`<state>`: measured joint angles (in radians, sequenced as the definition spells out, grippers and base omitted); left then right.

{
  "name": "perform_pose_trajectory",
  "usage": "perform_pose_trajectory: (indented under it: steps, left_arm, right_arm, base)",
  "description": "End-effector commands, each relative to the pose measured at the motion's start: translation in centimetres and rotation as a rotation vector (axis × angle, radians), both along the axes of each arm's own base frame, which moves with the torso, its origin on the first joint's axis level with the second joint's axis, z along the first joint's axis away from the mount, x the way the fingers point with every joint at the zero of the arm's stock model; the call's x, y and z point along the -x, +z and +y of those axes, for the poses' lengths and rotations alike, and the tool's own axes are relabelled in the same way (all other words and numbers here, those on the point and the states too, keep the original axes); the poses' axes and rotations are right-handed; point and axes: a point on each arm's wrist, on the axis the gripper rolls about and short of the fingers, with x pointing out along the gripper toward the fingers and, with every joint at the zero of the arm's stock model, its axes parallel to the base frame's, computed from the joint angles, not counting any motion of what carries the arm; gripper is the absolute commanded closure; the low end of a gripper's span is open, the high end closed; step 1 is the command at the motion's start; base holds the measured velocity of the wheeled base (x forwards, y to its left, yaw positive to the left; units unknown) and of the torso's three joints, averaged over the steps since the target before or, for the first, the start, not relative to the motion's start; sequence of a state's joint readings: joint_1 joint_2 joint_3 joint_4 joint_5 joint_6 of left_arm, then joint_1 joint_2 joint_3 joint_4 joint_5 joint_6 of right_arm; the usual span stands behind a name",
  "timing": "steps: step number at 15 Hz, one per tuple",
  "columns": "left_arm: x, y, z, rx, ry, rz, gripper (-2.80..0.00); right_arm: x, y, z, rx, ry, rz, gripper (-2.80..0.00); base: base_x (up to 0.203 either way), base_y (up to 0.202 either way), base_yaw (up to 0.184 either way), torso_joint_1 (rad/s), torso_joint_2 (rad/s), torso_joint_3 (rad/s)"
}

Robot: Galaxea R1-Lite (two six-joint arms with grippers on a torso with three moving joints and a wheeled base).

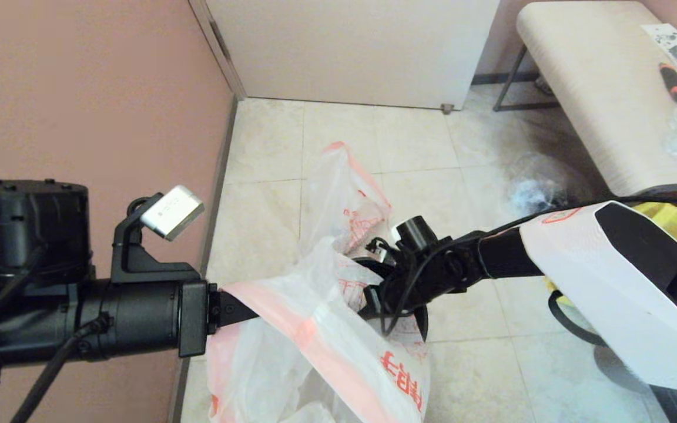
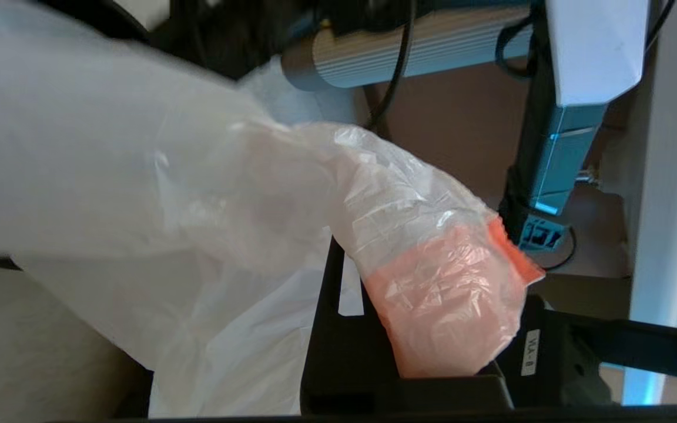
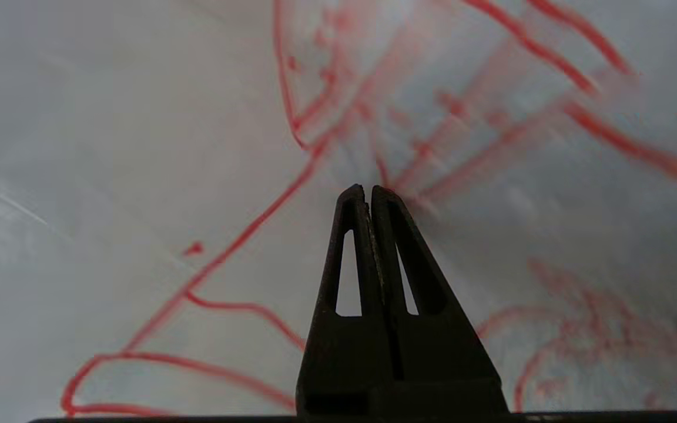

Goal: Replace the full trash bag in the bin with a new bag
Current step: Put the new garbage bag on the trash can

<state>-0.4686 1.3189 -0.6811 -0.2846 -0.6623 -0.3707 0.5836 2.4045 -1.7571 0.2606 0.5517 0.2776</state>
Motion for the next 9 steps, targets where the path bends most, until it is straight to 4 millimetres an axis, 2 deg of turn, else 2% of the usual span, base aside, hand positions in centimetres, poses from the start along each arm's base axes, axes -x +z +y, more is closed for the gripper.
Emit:
perform_pose_trajectory:
  steps: [1,3,5,7,9]
  left_arm:
    - [-0.3,-0.2,0.1,0.001,0.009,0.014,0.0]
    - [-1.0,-1.1,0.0,-0.005,0.022,0.028,0.0]
    - [-1.5,-1.7,-0.1,0.007,0.019,0.011,0.0]
    - [-1.1,-1.5,-0.2,0.031,-0.031,0.025,0.0]
    - [-1.3,-1.8,-0.3,0.039,-0.047,0.057,0.0]
  right_arm:
    - [0.8,-2.0,0.3,0.045,0.007,0.043,0.0]
    - [0.2,-2.8,0.6,0.056,-0.024,-0.004,0.0]
    - [-0.4,-2.8,0.8,0.044,-0.094,-0.108,0.0]
    - [-0.6,-0.4,-0.6,-0.007,-0.161,-0.165,0.0]
    - [-1.8,3.4,-4.2,-0.078,-0.255,-0.209,0.0]
  base:
    - [0.0,0.0,0.0,0.0,0.0,0.0]
    - [0.0,0.0,0.0,0.0,0.0,0.0]
    - [0.0,0.0,0.0,0.0,0.0,0.0]
    - [0.0,0.0,0.0,0.0,0.0,0.0]
    - [0.0,0.0,0.0,0.0,0.0,0.0]
